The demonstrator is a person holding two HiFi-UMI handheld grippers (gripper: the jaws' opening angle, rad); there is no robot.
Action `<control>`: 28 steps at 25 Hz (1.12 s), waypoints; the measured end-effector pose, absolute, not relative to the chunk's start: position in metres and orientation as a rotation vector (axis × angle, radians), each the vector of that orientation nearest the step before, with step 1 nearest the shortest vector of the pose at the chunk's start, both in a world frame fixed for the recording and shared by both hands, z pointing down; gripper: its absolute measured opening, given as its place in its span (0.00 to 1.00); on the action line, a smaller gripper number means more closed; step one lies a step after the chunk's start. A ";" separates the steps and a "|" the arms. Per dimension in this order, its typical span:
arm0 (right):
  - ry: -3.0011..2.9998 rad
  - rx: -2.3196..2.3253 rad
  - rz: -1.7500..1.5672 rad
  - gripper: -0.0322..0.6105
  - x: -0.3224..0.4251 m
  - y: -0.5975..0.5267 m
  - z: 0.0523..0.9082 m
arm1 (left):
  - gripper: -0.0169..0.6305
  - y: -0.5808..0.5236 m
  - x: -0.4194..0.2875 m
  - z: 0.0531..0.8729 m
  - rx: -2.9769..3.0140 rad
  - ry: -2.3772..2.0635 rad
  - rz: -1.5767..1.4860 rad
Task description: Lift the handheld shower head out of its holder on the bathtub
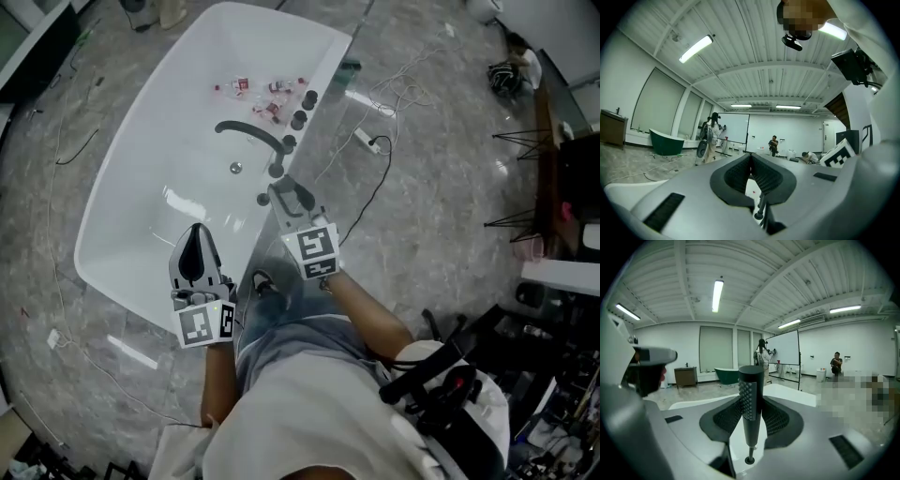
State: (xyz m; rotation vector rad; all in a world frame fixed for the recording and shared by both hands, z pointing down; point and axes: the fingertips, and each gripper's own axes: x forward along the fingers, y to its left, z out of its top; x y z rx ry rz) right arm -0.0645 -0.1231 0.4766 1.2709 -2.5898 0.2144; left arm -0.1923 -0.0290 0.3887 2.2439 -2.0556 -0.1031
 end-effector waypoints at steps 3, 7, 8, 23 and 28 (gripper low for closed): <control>-2.664 1.284 0.189 0.27 -0.050 -0.113 0.403 | 0.05 -0.031 -0.172 0.353 2.284 -2.019 -0.160; -2.769 1.251 0.168 0.27 -0.033 -0.103 0.326 | 0.05 -0.034 -0.143 0.313 2.339 -1.984 -0.239; -2.792 1.242 0.173 0.27 -0.030 -0.101 0.310 | 0.05 -0.035 -0.138 0.305 2.353 -1.980 -0.254; -2.892 1.147 0.116 0.27 -0.006 -0.100 0.233 | 0.05 -0.051 -0.107 0.254 2.398 -1.995 -0.354; -2.899 1.133 0.119 0.27 -0.002 -0.099 0.238 | 0.05 -0.051 -0.100 0.260 2.402 -1.992 -0.336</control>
